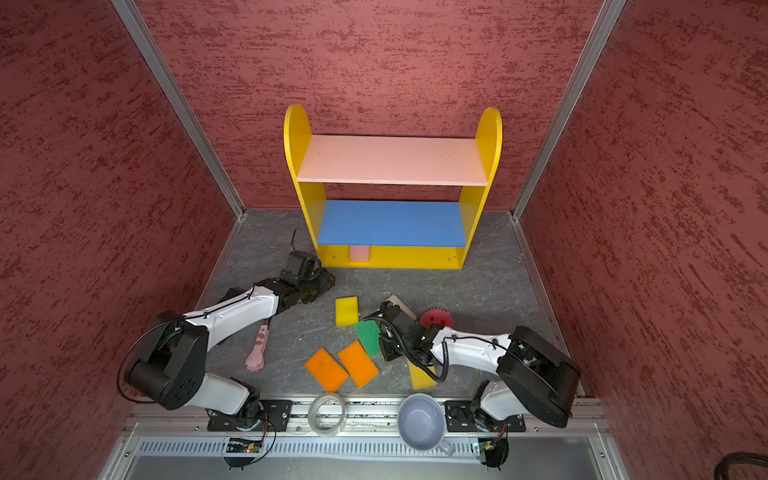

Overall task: Place and organize the cleaning sponges onto the shelf
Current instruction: 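Lower the right gripper onto the green sponge and close on it, then carry the green sponge with the right gripper to the shelf bottom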

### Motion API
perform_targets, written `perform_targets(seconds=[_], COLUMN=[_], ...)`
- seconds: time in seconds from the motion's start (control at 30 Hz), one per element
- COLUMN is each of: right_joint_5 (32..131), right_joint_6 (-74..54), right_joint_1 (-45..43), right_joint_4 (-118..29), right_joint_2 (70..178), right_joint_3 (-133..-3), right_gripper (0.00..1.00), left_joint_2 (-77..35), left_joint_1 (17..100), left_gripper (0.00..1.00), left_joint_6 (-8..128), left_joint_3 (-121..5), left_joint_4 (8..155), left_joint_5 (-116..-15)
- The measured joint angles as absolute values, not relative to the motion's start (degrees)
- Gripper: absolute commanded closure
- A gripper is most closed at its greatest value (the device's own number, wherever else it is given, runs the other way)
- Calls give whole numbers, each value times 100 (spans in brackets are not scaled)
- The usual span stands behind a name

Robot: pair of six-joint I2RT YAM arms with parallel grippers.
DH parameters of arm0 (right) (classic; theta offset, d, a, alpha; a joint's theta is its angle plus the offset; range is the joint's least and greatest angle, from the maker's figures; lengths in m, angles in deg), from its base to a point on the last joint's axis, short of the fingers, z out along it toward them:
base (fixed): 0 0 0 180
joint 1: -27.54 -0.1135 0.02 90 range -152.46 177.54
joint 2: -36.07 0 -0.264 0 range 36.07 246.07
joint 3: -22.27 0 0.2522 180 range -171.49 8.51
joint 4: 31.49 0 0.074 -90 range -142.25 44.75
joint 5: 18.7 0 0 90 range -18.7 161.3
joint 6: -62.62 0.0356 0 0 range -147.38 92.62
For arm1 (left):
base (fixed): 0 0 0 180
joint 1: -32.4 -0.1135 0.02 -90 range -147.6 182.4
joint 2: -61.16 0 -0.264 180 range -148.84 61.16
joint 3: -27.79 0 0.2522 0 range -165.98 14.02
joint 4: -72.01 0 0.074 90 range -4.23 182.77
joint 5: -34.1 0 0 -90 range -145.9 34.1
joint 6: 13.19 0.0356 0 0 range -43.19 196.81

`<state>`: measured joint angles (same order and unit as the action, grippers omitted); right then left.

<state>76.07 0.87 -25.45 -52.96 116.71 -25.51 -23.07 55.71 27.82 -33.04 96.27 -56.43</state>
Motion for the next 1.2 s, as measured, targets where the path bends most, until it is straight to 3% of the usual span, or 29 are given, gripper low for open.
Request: perform_targets(seconds=[0.1,0.4,0.8,1.2], right_joint_5=[7603,7551,7564,7144], right_joint_6=[-12,-438,-484,-160], right_joint_1=[-2403,-1278,-198,397], right_joint_4=[-5538,-6179,-5969,-4883], right_joint_2=[11653,11509,13417,13557], right_joint_3=[-2822,-3961,-5010,-4787], right_gripper=[94,94,98,98], left_joint_2=[-2112,-1157,-374,209], left_joint_1=[5494,5380,5155,5129], left_gripper=[43,42,42,41], left_joint_6=[2810,2974,3142,3101], left_joint_3=[-3250,-2841,-2275,-1672], left_joint_4=[9631,9647,9839,10340], left_joint_5=[-5643,-5621,-5595,-5427])
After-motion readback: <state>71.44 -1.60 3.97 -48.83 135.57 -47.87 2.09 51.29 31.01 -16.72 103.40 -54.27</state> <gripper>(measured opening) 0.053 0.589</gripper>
